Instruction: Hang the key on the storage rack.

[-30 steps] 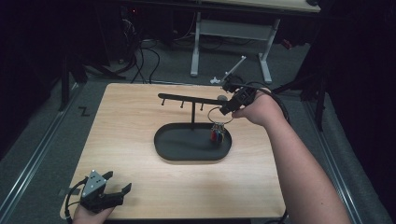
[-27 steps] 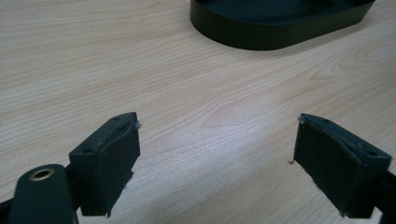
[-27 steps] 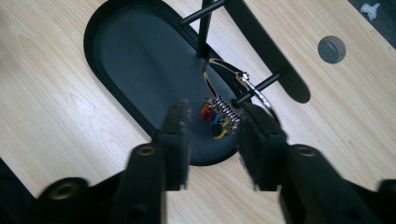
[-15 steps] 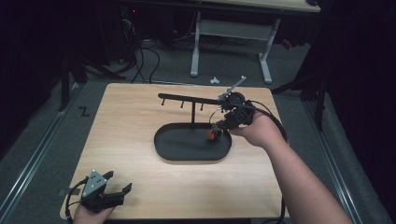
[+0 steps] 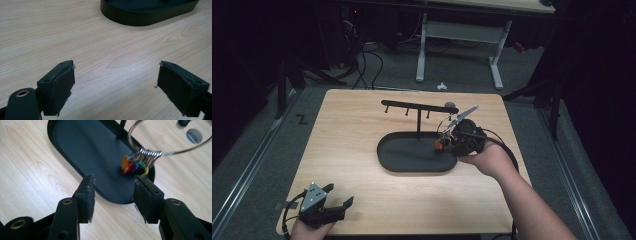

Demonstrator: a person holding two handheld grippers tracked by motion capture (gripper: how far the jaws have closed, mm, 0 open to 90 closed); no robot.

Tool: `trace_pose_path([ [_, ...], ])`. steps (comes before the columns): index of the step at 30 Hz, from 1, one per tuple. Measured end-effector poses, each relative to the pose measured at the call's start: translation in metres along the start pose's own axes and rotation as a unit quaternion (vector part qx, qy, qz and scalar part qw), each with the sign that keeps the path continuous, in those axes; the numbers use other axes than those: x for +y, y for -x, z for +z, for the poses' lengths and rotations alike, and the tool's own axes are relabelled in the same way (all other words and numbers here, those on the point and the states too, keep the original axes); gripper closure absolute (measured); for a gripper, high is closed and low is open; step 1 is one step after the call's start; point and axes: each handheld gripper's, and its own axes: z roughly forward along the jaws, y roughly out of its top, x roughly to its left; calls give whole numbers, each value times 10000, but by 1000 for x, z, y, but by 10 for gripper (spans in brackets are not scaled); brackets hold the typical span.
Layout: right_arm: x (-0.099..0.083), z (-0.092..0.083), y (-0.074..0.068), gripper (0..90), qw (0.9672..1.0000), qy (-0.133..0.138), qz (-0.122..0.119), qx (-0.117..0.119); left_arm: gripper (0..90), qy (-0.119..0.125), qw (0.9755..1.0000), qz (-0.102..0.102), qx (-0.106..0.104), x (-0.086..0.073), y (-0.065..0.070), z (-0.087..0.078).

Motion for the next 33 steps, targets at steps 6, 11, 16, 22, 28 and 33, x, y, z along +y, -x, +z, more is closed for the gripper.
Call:
trace_pose_path([
  [6, -23, 15, -4, 515, 10000, 50, 78, -5, 150, -19, 10000, 3, -1, 0, 0, 0],
  [11, -51, 38, -6, 507, 9995, 111, 284, 103, 150, -36, 10000, 22, 38, 0, 0, 1],
  [16, -68, 50, -7, 469, 9990, 187, 395, -2, 150, -49, 10000, 27, 1, 0, 1, 2],
  [22, -96, 68, -10, 411, 9958, 687, 606, -55, 150, -74, 10000, 20, 6, -1, 1, 3],
  [28, -119, 86, -17, 379, 9907, 1118, 744, -220, 150, -93, 9999, 43, 15, -1, 2, 4],
  [33, -137, 101, -31, 344, 9856, 1471, 733, -399, 151, -139, 9999, 93, 24, -1, 2, 6],
])
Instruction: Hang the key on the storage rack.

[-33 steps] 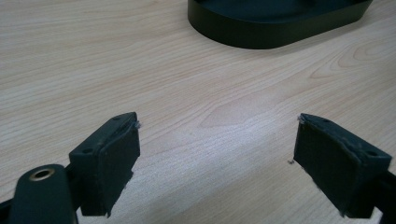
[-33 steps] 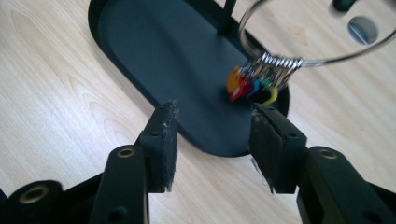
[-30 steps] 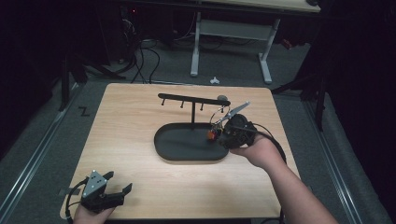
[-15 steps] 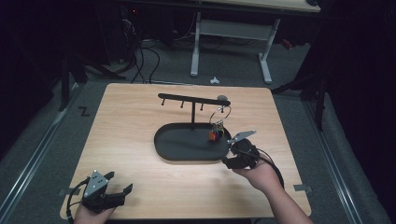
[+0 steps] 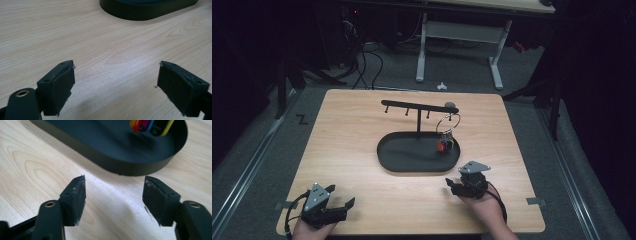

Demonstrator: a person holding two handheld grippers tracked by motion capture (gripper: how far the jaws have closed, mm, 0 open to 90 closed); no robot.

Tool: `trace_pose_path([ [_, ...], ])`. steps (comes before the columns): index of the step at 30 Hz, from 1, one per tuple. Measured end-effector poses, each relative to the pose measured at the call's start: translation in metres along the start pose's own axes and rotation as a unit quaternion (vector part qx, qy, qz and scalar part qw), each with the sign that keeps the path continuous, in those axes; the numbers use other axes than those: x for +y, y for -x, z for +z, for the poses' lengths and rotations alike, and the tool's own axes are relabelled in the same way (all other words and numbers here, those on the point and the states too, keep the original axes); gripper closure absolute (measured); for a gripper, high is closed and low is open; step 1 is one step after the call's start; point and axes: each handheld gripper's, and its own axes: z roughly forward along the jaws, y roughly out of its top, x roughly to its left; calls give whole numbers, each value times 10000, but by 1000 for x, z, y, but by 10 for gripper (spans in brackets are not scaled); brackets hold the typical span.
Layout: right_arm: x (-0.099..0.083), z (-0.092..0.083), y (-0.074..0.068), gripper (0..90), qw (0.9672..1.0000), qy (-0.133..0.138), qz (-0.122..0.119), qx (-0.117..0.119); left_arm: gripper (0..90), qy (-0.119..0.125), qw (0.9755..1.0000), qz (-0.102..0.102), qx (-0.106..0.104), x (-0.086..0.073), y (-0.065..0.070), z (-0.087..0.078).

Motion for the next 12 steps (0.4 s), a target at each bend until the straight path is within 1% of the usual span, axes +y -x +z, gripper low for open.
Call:
trace_pose_path([
  [1, -7, -1, -3, 342, 9998, 201, -11, -37, 151, 24, 10000, 19, 10, 1, 0, 0],
  [2, -14, -2, -6, 362, 9993, 380, -24, -17, 151, 49, 10000, 0, 31, 2, -1, 0],
  [3, -17, -3, -7, 345, 9995, 284, -100, 104, 150, 69, 10000, -18, 51, 2, -1, 0],
  [4, -16, -4, -6, 317, 9994, 185, -216, 219, 151, 67, 10000, -22, 68, 2, -1, 0],
  [5, -17, -7, -5, 328, 9988, 263, -387, 162, 150, 42, 10000, -13, 77, 2, -1, 1],
  [6, -20, -9, -2, 336, 9986, 330, -416, 67, 150, 29, 10000, -5, 78, 2, -1, 1],
  [7, -22, -10, 1, 334, 9991, 297, -310, 28, 150, 25, 10000, 1, 91, 3, -1, 0],
  [8, -24, -10, 4, 334, 9995, 268, -177, 42, 150, 46, 9999, -3, 101, 3, 0, 1],
  [9, -25, -10, 6, 334, 9996, 269, -122, 50, 150, 55, 9999, 4, 99, 3, 0, 1],
  [11, -26, -11, 7, 333, 9995, 296, -141, -5, 150, 49, 9999, 25, 99, 3, 0, 1],
  [12, -26, -11, 8, 333, 9995, 301, -108, -6, 150, 49, 9999, 25, 99, 3, 0, 1],
])
